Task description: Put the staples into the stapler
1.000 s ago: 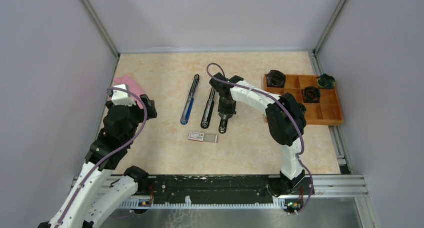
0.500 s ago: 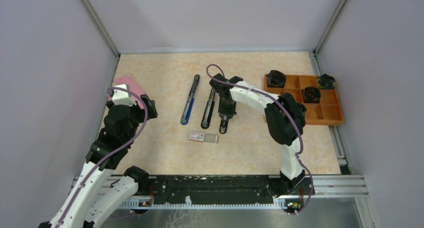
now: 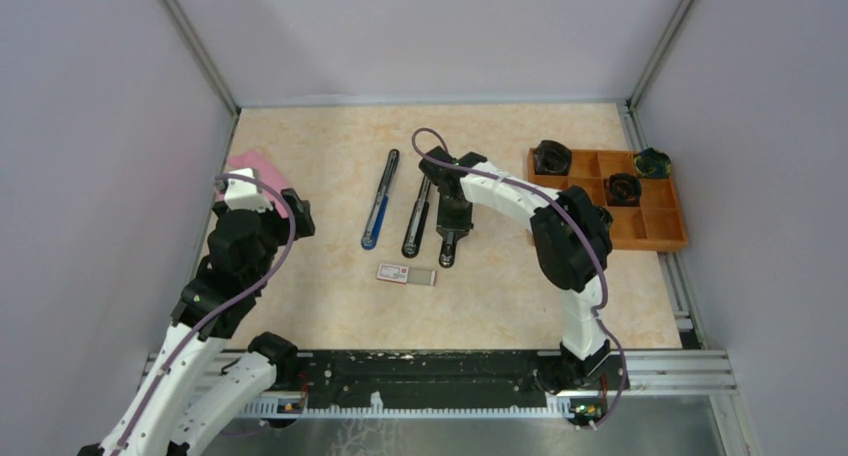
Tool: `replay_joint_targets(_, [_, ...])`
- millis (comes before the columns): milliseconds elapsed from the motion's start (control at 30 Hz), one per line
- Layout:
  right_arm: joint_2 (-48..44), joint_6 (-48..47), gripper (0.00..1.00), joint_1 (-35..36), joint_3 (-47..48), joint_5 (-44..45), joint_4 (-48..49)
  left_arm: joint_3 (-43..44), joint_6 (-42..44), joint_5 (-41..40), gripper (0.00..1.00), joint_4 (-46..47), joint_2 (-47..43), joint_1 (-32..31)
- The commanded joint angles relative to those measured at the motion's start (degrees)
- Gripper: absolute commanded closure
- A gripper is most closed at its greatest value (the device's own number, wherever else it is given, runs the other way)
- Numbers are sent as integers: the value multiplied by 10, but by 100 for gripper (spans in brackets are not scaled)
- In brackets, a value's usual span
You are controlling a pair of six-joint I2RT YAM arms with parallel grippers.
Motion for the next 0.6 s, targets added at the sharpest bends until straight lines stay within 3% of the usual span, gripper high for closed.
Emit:
replay_joint_targets(0, [-36,-6,71,9,2,13,13,-5,7,8,0,17,2,6])
replay_joint_targets(567, [-45,-28,69,13,-59,69,34,-3,11,40,0,18,42,16])
